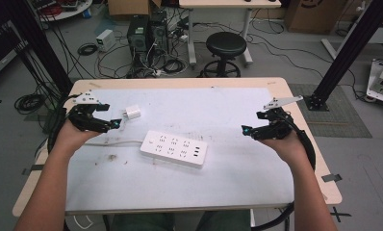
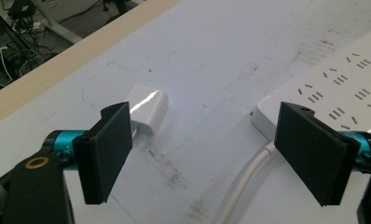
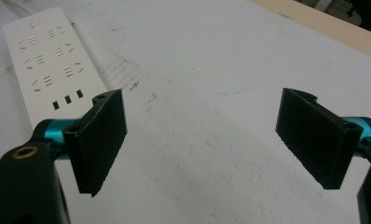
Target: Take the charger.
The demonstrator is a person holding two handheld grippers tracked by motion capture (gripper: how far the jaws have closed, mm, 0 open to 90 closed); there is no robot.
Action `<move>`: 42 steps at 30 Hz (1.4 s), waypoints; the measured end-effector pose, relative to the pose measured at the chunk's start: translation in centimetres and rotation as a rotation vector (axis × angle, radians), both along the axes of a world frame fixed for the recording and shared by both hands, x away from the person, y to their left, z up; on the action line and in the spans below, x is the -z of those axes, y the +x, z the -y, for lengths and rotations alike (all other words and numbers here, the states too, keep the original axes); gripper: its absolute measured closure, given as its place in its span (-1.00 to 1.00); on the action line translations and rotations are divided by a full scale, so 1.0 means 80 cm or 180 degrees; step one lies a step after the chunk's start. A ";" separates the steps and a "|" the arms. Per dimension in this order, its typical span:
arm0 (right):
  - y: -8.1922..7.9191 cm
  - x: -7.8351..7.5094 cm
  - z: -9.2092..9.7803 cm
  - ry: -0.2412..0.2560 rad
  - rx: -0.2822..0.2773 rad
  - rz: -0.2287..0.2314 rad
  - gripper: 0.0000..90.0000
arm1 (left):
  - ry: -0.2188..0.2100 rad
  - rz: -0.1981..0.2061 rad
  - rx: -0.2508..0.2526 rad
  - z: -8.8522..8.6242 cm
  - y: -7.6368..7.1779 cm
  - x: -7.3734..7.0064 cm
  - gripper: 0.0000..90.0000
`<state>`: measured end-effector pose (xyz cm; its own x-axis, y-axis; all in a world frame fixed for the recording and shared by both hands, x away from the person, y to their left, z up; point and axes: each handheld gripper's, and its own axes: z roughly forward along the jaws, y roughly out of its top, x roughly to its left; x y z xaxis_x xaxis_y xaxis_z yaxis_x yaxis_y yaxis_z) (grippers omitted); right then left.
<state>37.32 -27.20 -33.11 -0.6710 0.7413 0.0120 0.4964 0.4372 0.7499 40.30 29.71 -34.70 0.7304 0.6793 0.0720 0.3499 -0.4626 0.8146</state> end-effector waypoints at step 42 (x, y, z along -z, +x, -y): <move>-0.006 0.010 -0.019 -0.0092 -0.0063 -0.0041 -0.63 | 0.0295 -0.0639 -0.0024 0.016 0.159 0.091 -0.57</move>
